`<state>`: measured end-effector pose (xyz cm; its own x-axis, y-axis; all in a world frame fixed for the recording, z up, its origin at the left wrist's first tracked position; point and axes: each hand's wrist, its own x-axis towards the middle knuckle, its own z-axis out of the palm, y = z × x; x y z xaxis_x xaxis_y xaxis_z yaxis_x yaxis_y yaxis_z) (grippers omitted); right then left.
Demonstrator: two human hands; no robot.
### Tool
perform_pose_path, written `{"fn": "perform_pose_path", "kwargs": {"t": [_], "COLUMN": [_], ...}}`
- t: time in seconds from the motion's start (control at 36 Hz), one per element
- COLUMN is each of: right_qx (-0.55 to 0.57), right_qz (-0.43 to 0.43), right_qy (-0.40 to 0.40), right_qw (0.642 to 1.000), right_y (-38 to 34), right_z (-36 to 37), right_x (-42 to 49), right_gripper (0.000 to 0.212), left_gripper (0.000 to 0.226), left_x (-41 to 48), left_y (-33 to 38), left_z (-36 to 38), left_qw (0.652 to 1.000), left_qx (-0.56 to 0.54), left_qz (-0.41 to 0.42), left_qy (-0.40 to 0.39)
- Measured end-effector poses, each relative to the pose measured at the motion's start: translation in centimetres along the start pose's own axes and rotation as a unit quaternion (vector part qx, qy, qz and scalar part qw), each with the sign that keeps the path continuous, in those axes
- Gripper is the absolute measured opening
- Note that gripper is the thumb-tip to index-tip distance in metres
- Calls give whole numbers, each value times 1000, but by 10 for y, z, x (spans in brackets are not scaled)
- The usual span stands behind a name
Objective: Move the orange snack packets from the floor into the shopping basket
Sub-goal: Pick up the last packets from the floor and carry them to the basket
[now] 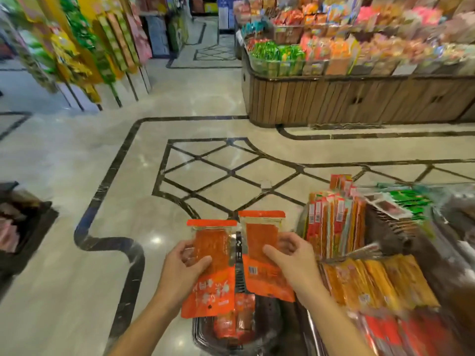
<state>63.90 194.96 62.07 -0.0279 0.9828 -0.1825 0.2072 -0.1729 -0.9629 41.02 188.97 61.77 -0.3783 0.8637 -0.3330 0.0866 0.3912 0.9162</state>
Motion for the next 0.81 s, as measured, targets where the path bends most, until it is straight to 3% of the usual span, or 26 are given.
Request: {"fn": "perform_pose_path", "kwargs": {"t": [0.11, 0.25, 0.36, 0.44, 0.61, 0.69, 0.81], "right_qx": [10, -3, -46, -80, -150, -170, -188], "right_qz": [78, 185, 255, 302, 357, 379, 420], "right_qy": [3, 45, 30, 38, 31, 19, 21], "right_qw": [997, 982, 965, 949, 921, 910, 888], "right_y": [68, 178, 290, 368, 507, 576, 653], "right_z": [22, 58, 94, 121, 161, 176, 195], "right_x": [62, 117, 148, 164, 191, 200, 208], "right_gripper": [25, 19, 19, 19, 14, 12, 26], "left_gripper": [42, 33, 22, 26, 26, 28, 31], "left_x": [65, 135, 189, 228, 283, 301, 321], "left_y": [-52, -128, -224, -310, -479, -530, -587], "left_z": [23, 57, 77, 96, 142, 175, 206], "left_qw": [997, 989, 979, 966, 942, 929, 910], "left_qx": [11, 59, 130, 159, 199, 172, 208], "left_qz": [-72, -131, -159, -206, -269, -327, -358], "left_qy": [8, 28, 14, 1, -7, 8, 37]}}
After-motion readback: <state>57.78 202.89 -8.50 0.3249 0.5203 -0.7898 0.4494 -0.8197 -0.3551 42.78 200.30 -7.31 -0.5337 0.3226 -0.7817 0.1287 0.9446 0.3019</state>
